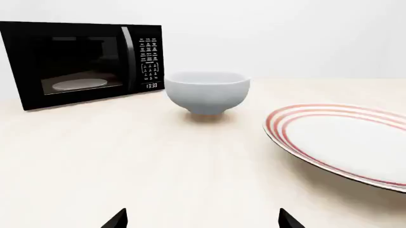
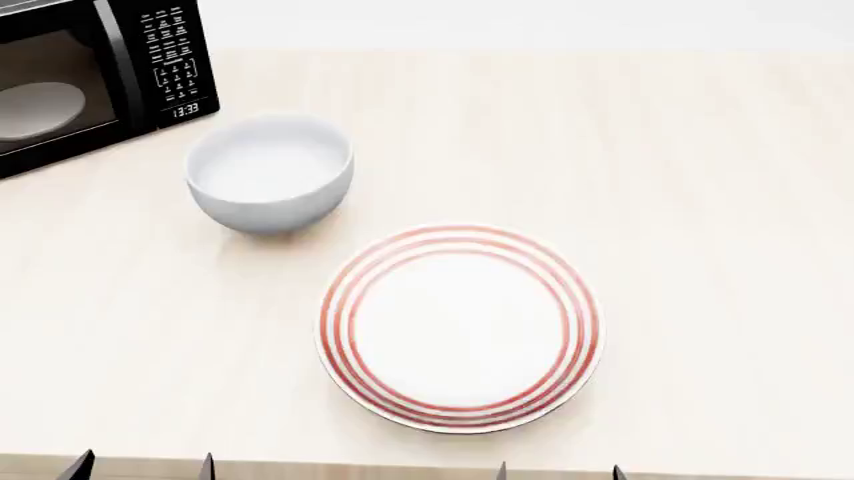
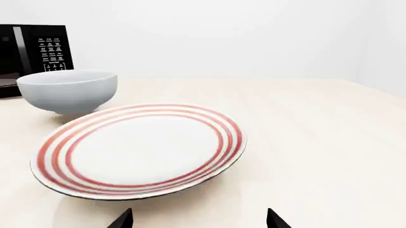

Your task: Open the microwave.

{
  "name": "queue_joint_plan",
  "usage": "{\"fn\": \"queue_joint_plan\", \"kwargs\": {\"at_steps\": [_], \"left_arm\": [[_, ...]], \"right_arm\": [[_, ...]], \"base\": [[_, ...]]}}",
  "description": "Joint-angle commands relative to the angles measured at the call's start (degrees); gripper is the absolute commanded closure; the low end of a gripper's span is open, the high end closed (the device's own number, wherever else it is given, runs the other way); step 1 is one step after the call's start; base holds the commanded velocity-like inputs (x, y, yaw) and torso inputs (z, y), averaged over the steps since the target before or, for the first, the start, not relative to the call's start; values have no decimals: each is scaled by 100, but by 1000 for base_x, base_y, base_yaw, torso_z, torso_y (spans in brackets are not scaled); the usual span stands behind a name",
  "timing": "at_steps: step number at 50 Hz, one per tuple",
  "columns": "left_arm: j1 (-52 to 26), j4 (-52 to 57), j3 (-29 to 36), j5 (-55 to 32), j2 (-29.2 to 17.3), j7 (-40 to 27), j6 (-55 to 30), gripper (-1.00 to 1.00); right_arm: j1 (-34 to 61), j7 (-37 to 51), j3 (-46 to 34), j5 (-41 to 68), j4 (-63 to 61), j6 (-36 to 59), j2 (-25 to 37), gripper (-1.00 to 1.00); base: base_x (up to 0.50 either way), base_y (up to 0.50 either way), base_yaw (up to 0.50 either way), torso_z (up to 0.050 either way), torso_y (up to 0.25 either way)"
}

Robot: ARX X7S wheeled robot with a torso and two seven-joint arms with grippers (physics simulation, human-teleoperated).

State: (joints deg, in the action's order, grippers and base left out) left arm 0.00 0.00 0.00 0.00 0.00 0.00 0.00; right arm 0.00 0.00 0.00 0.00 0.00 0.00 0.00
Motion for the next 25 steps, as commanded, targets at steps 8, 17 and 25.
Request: {"fn": "queue_joint_plan", "kwargs": {"at_steps": [8, 17, 25], "left_arm": [[-4, -71, 314, -178, -220, -228, 110, -100], [46, -30, 466, -246, -328, -328, 140, -100], [27, -36, 533, -363, -393, -375, 107, -100]], "right_arm": [[-2, 288, -244, 250, 29, -34, 227, -100], [-66, 315, -438, 315, -23, -32, 352, -100], [-69, 366, -519, 376, -57, 22, 429, -100]], "base": [[12, 83, 0, 0, 0], [132, 500, 0, 0, 0], [140, 500, 0, 0, 0]]}}
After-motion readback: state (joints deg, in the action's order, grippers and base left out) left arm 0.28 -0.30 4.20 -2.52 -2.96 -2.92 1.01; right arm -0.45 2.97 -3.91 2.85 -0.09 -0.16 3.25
